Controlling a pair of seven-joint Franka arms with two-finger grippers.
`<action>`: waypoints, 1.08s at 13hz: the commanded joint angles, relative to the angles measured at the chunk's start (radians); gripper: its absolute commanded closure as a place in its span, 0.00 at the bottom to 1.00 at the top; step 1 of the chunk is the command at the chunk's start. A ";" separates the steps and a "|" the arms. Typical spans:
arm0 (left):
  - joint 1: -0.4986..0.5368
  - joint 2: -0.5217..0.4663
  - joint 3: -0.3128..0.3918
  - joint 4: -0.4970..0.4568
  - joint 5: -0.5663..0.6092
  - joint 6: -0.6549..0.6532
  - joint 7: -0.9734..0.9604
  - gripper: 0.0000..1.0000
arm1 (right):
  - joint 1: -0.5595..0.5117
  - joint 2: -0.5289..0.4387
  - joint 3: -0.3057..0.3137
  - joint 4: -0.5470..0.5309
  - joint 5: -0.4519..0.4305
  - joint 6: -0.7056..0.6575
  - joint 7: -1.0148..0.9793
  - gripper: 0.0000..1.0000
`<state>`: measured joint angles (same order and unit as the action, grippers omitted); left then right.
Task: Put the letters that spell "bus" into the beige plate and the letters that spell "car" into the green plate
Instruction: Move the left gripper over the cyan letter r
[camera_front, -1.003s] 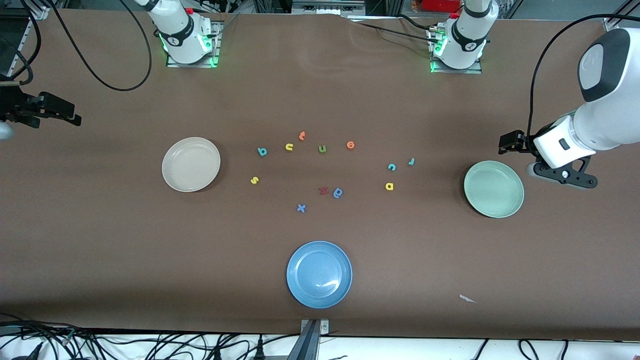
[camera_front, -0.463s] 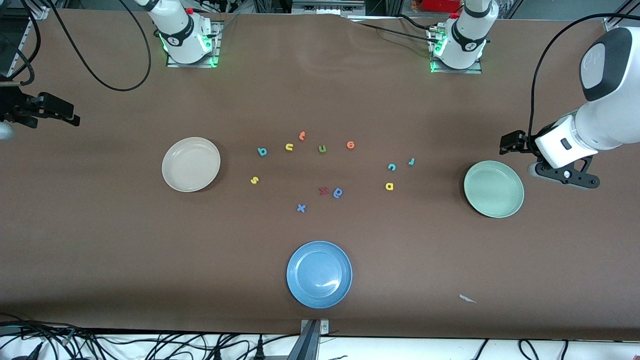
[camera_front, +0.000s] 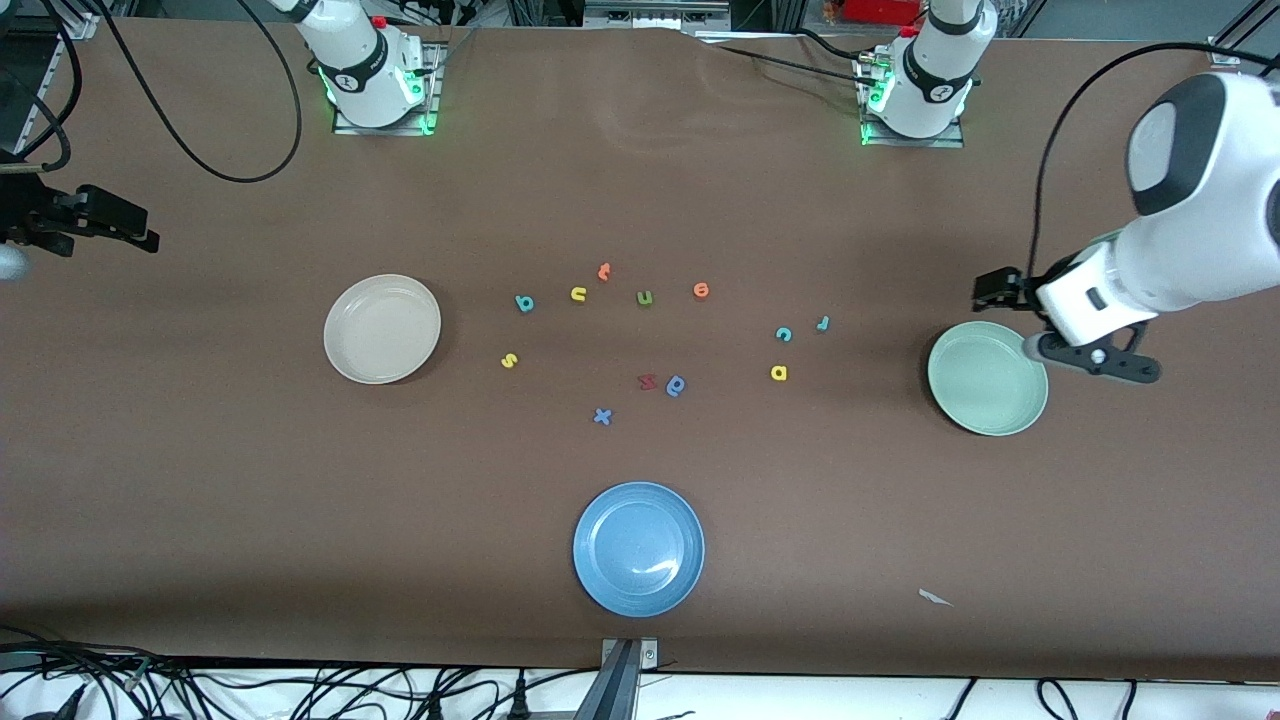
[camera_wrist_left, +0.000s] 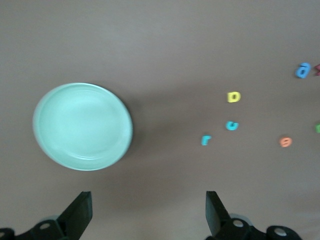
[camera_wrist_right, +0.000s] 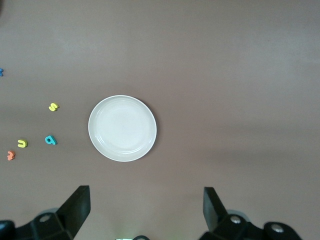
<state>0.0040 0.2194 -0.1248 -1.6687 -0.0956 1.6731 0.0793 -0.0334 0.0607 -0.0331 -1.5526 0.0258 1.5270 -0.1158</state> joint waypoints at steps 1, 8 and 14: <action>-0.041 0.046 0.005 -0.003 -0.079 0.052 -0.110 0.00 | 0.000 0.004 0.002 0.015 -0.018 0.002 -0.005 0.00; -0.179 0.121 0.002 -0.202 -0.072 0.321 -0.337 0.02 | -0.005 0.015 -0.002 0.023 -0.007 0.024 0.010 0.00; -0.220 0.118 0.001 -0.455 -0.047 0.584 -0.363 0.10 | -0.005 0.015 -0.002 0.023 -0.017 0.028 0.008 0.00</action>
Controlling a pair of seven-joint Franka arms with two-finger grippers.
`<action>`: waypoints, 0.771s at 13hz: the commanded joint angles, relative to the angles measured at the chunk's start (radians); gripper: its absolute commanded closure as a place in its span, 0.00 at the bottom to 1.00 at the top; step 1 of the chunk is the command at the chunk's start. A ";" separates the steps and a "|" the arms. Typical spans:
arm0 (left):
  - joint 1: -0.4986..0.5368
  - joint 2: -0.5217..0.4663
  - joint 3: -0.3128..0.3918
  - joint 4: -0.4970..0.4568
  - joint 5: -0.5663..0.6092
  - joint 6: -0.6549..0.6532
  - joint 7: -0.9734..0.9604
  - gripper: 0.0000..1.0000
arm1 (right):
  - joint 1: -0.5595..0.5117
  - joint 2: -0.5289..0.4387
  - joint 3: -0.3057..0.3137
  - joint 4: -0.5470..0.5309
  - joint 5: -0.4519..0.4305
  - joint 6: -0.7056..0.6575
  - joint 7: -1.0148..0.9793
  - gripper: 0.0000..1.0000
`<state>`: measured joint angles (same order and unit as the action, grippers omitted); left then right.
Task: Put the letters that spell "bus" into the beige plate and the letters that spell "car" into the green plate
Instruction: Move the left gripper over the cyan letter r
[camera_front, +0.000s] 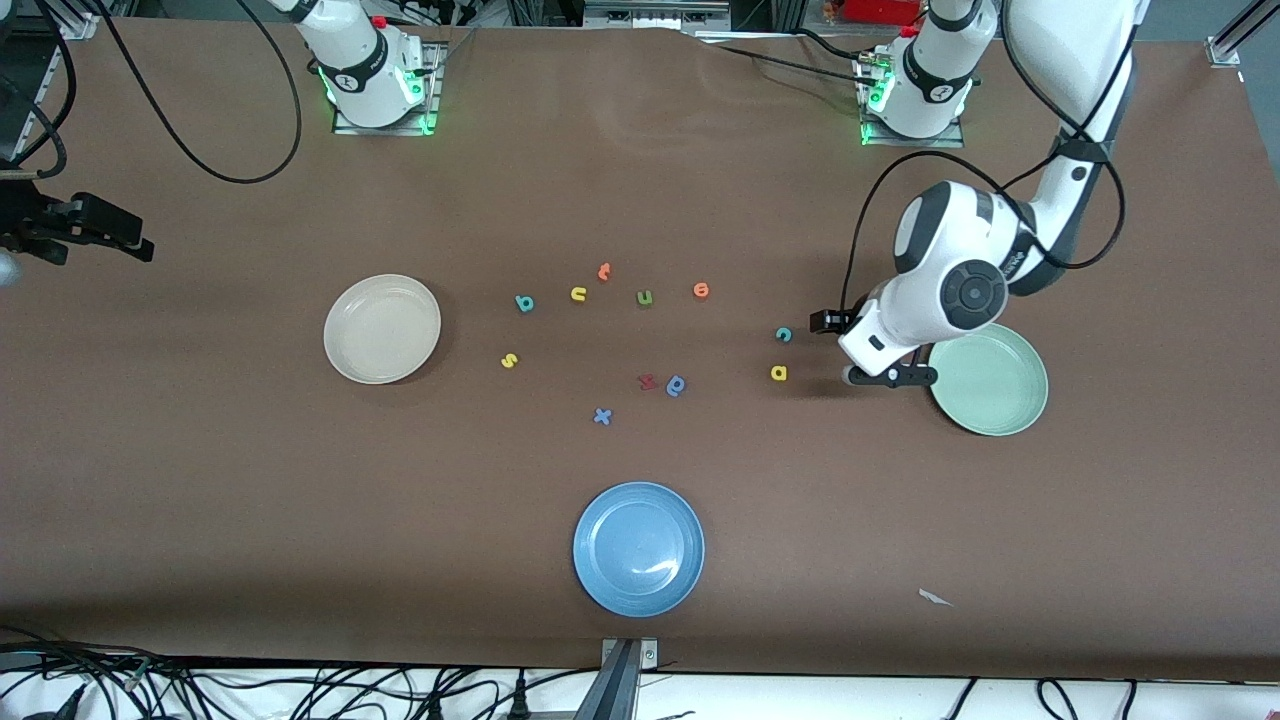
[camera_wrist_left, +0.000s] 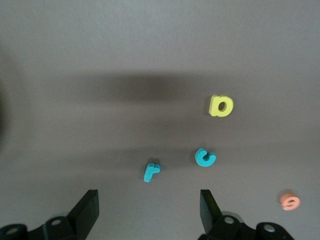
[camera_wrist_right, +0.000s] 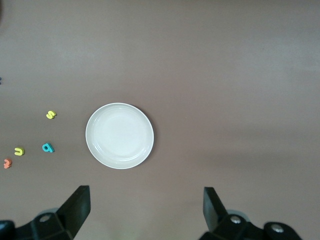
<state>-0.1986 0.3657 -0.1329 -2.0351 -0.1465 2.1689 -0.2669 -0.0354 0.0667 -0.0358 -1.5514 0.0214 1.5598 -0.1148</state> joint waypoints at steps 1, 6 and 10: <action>-0.030 -0.028 0.009 -0.133 0.004 0.148 -0.017 0.11 | -0.001 0.008 0.001 0.022 -0.015 -0.004 0.006 0.00; -0.061 0.010 0.009 -0.185 0.004 0.238 -0.046 0.26 | 0.040 0.010 0.013 0.019 0.000 -0.001 0.010 0.00; -0.070 0.041 0.009 -0.185 0.002 0.244 -0.057 0.35 | 0.138 0.105 0.016 0.063 0.002 0.031 0.089 0.00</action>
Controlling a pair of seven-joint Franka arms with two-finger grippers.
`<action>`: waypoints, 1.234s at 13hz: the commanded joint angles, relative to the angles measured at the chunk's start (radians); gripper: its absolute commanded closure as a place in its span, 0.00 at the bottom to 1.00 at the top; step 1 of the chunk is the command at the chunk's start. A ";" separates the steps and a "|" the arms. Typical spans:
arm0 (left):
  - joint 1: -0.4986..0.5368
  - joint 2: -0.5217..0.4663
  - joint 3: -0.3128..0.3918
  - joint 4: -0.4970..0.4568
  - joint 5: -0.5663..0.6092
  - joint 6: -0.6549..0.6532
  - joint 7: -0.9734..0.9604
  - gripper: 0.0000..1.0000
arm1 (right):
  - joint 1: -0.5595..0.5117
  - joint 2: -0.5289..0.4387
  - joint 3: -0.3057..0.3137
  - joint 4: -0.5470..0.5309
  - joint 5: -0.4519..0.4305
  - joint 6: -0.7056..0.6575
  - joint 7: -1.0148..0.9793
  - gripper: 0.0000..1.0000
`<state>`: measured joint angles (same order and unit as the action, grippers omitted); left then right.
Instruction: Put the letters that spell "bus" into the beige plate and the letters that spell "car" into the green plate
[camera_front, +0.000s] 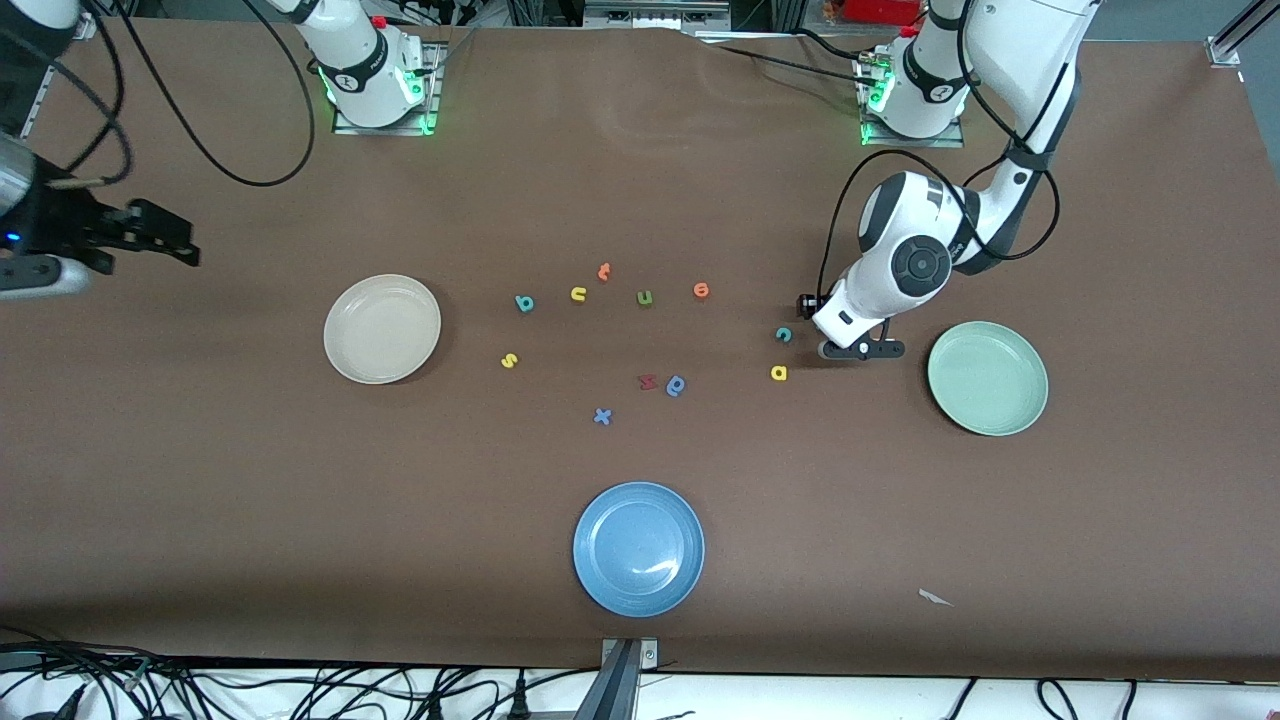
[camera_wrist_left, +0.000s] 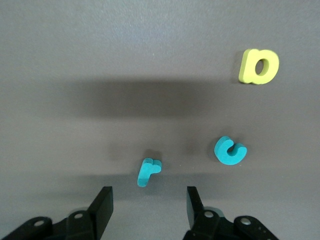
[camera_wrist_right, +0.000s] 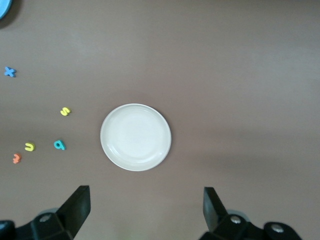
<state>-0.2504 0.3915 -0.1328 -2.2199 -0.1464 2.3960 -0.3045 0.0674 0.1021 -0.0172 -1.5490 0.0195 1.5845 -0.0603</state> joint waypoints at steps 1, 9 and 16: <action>-0.020 0.021 0.009 0.000 0.004 0.035 -0.027 0.35 | 0.064 0.108 -0.003 0.084 0.005 0.014 0.040 0.00; -0.024 0.047 0.009 0.005 0.004 0.048 -0.031 0.56 | 0.098 0.137 0.193 -0.183 0.016 0.386 0.436 0.00; -0.023 0.055 0.010 0.014 0.017 0.048 -0.030 0.86 | 0.120 0.303 0.324 -0.255 -0.194 0.584 0.688 0.00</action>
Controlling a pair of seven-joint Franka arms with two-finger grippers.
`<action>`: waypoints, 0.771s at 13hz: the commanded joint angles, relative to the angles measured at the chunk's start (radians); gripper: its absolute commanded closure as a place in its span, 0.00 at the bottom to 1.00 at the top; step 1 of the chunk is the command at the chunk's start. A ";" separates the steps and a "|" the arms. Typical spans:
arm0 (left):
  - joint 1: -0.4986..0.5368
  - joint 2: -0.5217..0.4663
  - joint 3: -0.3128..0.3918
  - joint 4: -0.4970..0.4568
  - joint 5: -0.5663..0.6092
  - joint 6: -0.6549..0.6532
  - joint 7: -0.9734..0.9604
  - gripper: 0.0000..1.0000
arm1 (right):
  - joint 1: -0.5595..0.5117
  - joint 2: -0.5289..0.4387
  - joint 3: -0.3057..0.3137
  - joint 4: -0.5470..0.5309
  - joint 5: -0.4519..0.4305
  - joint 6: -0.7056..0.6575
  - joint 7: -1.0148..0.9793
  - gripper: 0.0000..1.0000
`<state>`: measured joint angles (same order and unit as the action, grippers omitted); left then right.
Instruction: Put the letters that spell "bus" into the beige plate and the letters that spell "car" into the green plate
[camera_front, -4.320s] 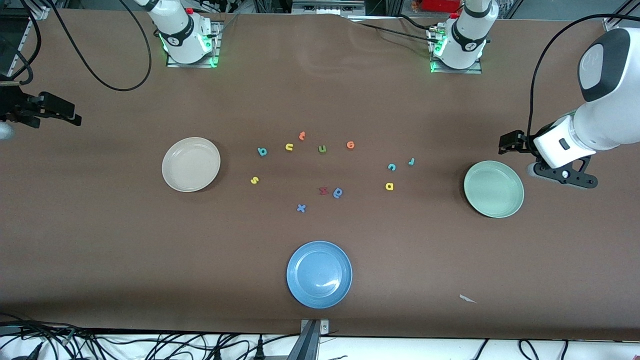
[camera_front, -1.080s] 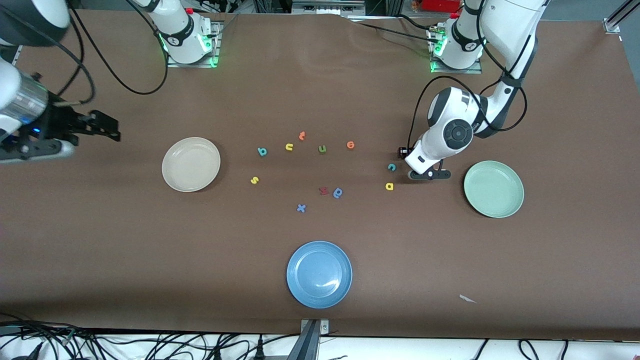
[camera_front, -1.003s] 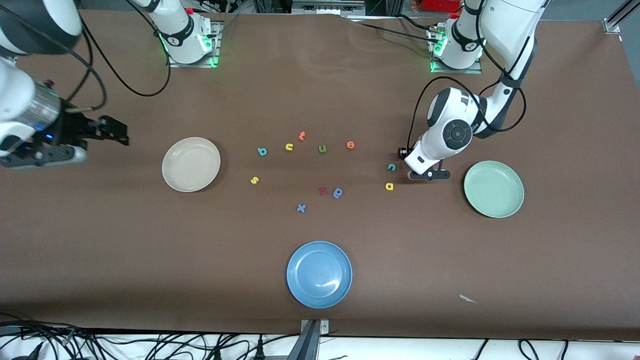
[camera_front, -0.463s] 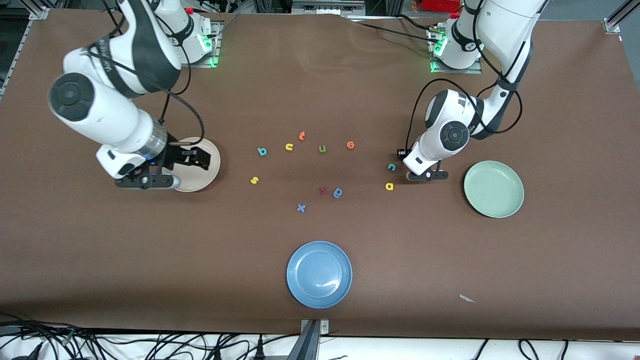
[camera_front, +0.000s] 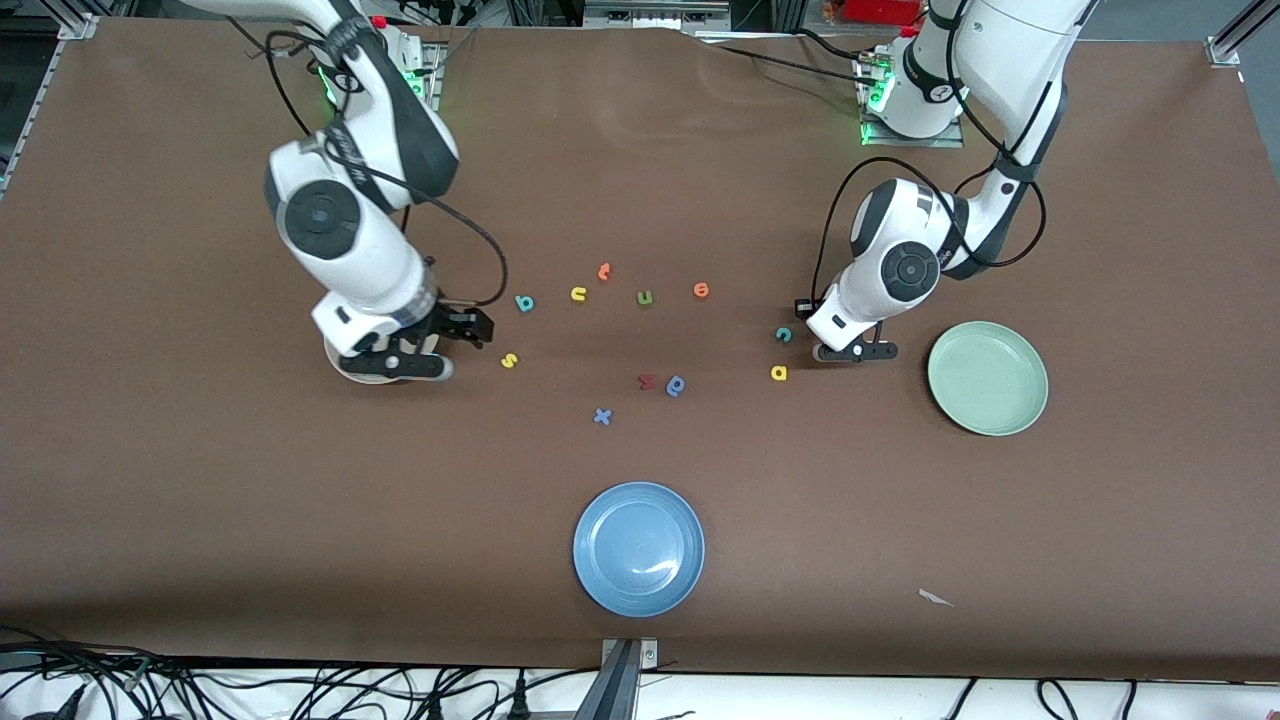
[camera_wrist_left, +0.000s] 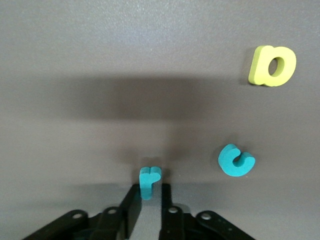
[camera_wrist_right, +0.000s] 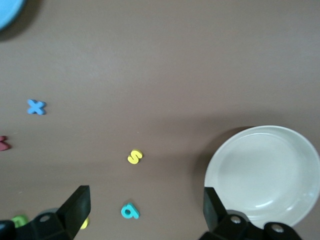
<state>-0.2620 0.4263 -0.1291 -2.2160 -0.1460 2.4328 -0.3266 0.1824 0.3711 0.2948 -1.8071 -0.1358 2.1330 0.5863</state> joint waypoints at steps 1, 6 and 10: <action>-0.011 0.019 0.006 0.010 0.017 0.011 -0.008 0.90 | 0.006 0.058 0.012 0.002 -0.042 0.071 0.041 0.00; 0.000 -0.009 0.008 0.039 0.029 -0.012 -0.003 1.00 | 0.034 0.141 0.009 -0.036 -0.083 0.267 0.041 0.00; 0.056 -0.058 0.014 0.203 0.052 -0.327 0.035 1.00 | 0.032 0.190 -0.002 -0.090 -0.131 0.380 0.040 0.00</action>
<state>-0.2477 0.4007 -0.1165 -2.1018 -0.1349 2.2752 -0.3217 0.2175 0.5536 0.2973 -1.8823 -0.2440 2.4811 0.6108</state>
